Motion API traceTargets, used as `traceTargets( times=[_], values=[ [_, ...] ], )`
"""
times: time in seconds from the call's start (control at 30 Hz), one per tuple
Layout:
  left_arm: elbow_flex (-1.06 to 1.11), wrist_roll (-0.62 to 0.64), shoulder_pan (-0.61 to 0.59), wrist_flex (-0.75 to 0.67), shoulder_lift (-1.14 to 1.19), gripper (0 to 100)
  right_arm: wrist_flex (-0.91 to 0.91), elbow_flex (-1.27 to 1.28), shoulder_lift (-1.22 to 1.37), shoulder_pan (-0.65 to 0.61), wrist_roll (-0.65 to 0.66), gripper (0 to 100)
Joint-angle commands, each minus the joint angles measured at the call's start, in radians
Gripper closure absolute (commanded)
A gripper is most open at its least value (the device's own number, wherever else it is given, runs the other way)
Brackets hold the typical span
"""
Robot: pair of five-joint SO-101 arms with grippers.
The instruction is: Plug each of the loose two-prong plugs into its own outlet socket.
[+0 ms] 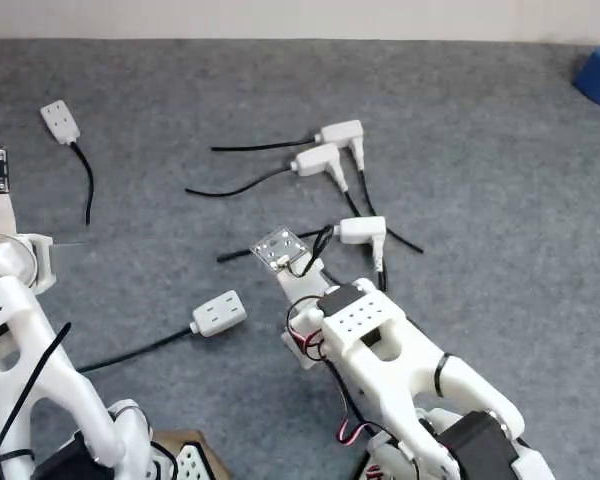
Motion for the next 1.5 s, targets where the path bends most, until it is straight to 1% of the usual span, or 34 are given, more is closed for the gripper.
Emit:
traceTargets(
  times=[0.0, 0.2, 0.3, 0.37, 0.4, 0.47, 0.5, 0.63, 0.73, 0.83, 1.0, 1.07, 1.13, 1.2, 1.27, 1.3, 1.37, 1.47],
  values=[
    [-0.002, -0.006, 0.004, -0.014, -0.001, 58, 0.012, -0.035, 0.001, -0.071, -0.008, 90.1],
    [-0.002, -0.006, 0.004, -0.014, 0.001, 58, 0.010, -0.039, 0.002, -0.091, -0.009, 90.1],
    [-0.002, -0.006, 0.004, -0.012, 0.001, 58, 0.007, -0.041, 0.002, -0.079, -0.008, 90.1],
    [-0.002, -0.006, 0.001, -0.012, 0.001, 58, -0.031, -0.030, 0.002, -0.067, -0.005, 90.6],
    [-0.002, -0.006, -0.001, -0.012, 0.001, 58, -0.041, -0.022, 0.004, -0.067, -0.005, 92.3],
    [0.007, -0.006, -0.001, -0.012, 0.001, 58, -0.042, 0.002, 0.004, -0.068, -0.002, 99.8],
    [0.018, -0.008, 0.004, -0.012, -0.001, 58, -0.042, 0.012, 0.004, -0.070, 0.000, 98.1],
    [0.042, -0.046, 0.005, -0.012, -0.001, 58, -0.039, 0.015, -0.004, -0.071, 0.002, 99.0],
    [0.038, -0.048, 0.002, -0.012, -0.004, 58, 0.001, -0.012, -0.008, -0.073, 0.002, 99.0],
    [0.036, -0.048, 0.010, -0.012, -0.008, 58, 0.117, -0.156, -0.012, -0.068, 0.002, 99.0],
    [0.039, -0.044, 0.076, -0.012, -0.008, 58, 0.343, -0.509, -0.154, -0.073, 0.003, 99.0],
    [0.038, -0.044, 0.116, -0.015, -0.010, 59, 0.390, -0.625, -0.223, -0.070, 0.003, 99.0],
    [0.036, -0.048, 0.171, -0.015, -0.019, 59, 0.404, -0.657, -0.271, -0.068, -0.008, 99.0],
    [0.036, -0.044, 0.231, -0.014, -0.071, 59, 0.354, -0.615, -0.321, -0.068, -0.031, 99.0],
    [0.038, -0.037, 0.303, -0.012, -0.157, 59, 0.260, -0.535, -0.363, -0.058, -0.060, 99.0],
    [0.038, -0.009, 0.344, -0.005, -0.205, 59, 0.214, -0.495, -0.384, -0.048, -0.075, 99.0],
    [0.031, 0.061, 0.418, 0.037, -0.308, 59, 0.125, -0.417, -0.429, -0.036, -0.118, 99.0],
    [-0.010, 0.100, 0.501, 0.135, -0.418, 59, 0.047, -0.323, -0.481, -0.013, -0.129, 99.0]
  ],
)
